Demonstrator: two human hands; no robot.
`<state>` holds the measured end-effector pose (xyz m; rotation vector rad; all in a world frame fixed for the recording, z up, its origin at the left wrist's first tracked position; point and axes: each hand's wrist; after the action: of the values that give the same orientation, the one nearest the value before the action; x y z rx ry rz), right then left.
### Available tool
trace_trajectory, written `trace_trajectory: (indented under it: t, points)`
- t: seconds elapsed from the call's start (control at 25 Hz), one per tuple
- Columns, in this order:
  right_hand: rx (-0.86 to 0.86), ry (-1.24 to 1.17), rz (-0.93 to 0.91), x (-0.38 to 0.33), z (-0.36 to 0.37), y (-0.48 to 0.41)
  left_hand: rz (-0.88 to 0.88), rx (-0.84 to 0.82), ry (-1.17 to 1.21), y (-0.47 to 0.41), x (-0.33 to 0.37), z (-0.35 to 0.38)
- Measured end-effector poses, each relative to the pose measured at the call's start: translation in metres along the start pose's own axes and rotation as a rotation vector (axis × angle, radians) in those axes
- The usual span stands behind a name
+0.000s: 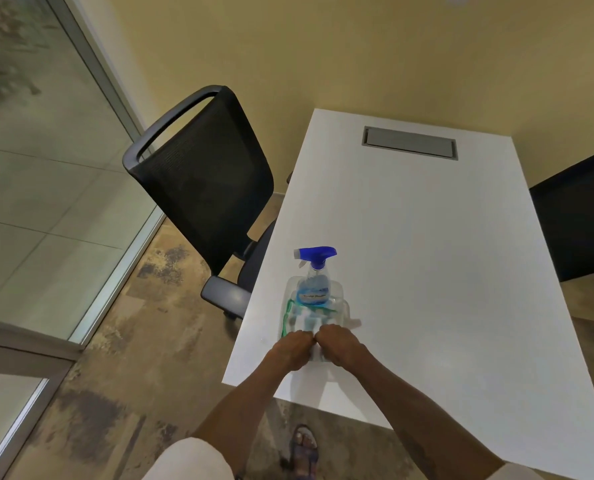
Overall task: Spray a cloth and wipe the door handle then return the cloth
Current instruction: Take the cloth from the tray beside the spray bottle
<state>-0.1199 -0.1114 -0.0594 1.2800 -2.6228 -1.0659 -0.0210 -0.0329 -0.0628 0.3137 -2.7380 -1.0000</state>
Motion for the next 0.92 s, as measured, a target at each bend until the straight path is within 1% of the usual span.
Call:
trace_trajectory:
  t: [0.28,0.56,0.76,0.92]
  points:
    - [0.039,0.182,-0.1,0.01,0.019,-0.022,-0.001,0.11,0.156,-0.021,-0.008,0.012]
    - [-0.033,0.247,-0.14,0.008,-0.002,-0.023,-0.022,0.083,0.329,-0.017,-0.014,0.009]
    - [0.031,0.003,-0.171,0.004,-0.044,-0.013,0.023,0.082,0.34,-0.001,-0.021,-0.001]
    - [0.106,-0.369,-0.17,0.004,-0.074,-0.005,0.053,0.188,0.606,0.018,-0.031,-0.013]
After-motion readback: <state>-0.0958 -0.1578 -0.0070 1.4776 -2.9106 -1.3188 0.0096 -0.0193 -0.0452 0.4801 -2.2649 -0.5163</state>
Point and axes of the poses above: each hand's wrist, its own y-axis away from the middle knuckle, its own z-axis out of the palm, x = y × z, and after that the axes turned 12 degrees about -y, right-handed
